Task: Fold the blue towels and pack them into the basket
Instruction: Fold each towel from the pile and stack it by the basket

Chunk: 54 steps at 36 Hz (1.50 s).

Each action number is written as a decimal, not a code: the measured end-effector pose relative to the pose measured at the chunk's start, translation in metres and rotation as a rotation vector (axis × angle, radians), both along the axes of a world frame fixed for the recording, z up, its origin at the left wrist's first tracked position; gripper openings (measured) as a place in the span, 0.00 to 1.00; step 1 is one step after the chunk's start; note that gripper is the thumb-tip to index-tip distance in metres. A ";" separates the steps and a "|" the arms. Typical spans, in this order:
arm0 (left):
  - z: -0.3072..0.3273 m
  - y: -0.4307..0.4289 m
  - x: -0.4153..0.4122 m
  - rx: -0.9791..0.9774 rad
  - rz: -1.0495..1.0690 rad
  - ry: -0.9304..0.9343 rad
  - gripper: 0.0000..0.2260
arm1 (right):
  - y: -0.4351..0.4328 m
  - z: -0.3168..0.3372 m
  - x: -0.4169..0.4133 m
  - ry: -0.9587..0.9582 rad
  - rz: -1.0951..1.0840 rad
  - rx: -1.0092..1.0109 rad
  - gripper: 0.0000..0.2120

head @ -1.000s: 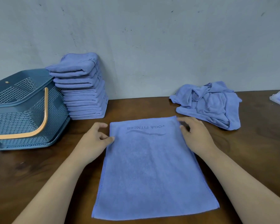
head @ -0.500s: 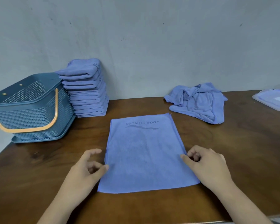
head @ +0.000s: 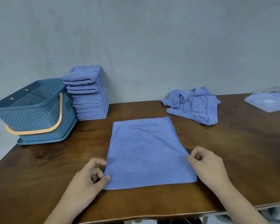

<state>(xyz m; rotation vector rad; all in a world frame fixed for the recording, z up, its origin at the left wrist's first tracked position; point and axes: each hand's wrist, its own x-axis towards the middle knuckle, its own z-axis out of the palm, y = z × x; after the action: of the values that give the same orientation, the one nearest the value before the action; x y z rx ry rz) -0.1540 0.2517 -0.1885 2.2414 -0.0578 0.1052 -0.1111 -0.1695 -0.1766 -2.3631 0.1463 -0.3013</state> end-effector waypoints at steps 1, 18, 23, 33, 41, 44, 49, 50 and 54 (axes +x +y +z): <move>0.001 0.000 -0.001 0.009 -0.003 0.001 0.25 | 0.001 0.000 0.000 0.004 0.000 -0.038 0.07; 0.018 -0.010 0.044 0.115 -0.002 -0.125 0.09 | 0.023 0.021 0.037 -0.097 0.334 -0.180 0.20; 0.029 -0.042 0.121 0.351 -0.067 -0.151 0.13 | 0.064 0.032 0.088 -0.047 0.509 -0.262 0.18; 0.006 -0.062 0.200 0.590 -0.151 -0.024 0.27 | 0.102 0.007 0.159 0.112 0.654 -0.433 0.28; -0.001 -0.053 0.208 0.668 -0.175 0.076 0.32 | 0.052 -0.001 0.178 0.220 0.467 -0.483 0.36; -0.001 -0.050 0.207 0.630 -0.151 0.052 0.37 | 0.044 -0.001 0.187 0.256 0.418 -0.502 0.35; 0.000 -0.044 0.205 0.554 -0.112 0.019 0.42 | 0.040 -0.006 0.194 0.263 0.433 -0.525 0.40; 0.000 -0.043 0.205 0.556 -0.112 0.029 0.42 | 0.039 -0.006 0.196 0.266 0.441 -0.538 0.41; 0.002 -0.040 0.211 0.632 -0.114 0.101 0.44 | 0.037 -0.009 0.202 0.237 0.450 -0.565 0.43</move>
<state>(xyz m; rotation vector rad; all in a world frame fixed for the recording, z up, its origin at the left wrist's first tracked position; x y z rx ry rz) 0.0572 0.2116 -0.1868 2.8628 -0.1847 -0.1047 0.0904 -0.1325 -0.1857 -2.8918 -0.4091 0.1850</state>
